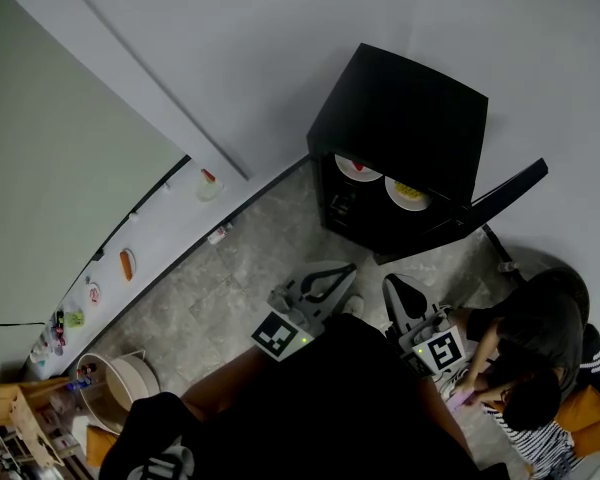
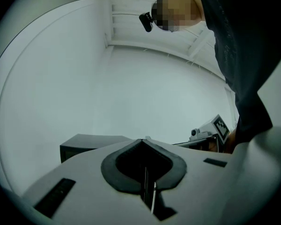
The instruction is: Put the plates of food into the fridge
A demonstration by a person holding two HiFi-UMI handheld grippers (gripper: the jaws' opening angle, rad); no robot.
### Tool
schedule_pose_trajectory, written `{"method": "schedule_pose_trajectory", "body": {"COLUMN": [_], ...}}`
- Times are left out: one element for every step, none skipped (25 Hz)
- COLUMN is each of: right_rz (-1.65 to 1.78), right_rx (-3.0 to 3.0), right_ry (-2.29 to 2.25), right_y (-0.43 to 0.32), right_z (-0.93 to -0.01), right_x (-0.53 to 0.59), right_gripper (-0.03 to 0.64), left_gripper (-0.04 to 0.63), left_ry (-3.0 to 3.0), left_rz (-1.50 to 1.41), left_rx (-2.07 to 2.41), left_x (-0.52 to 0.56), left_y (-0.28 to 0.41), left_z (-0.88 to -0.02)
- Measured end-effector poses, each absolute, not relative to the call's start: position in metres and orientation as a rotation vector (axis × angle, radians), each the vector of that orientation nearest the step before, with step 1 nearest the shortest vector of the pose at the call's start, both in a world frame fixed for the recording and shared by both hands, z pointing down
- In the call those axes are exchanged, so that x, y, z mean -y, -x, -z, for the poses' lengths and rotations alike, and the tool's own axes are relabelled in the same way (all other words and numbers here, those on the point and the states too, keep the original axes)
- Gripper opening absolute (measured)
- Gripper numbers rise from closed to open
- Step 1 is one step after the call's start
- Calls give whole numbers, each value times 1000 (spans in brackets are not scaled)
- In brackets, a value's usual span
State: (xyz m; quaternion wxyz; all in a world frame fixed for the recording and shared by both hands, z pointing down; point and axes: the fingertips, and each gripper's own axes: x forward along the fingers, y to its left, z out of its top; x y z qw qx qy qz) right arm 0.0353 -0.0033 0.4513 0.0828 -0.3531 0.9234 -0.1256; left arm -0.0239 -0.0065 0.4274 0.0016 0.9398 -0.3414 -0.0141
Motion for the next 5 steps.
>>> {"method": "schedule_pose_trajectory", "body": {"right_rz": [362,351,338,322,304], "right_rx": [-2758,-2756,-2754,-2752,-2751], "right_ry": [1063,1070,1075,1078,1078], "right_y": [-35,-35,-35,-35,-35], "right_z": [-450,-447,-444,-441,-438], "right_x": [3,3,4,4,5], "right_gripper": [25,25,25,25,25], "left_gripper": [23,23,23,23,23], "left_ry": [-2925,-2907,-2896,-2889,-2884], "left_rz": [87,118,139,153,165], "left_rx": [1081,1088,1091,1094,1096], "left_x": [8,9,10,11,11], "left_y": [24,23,23,23,22], "left_z": [-423,-420,-416,-413,-410]}}
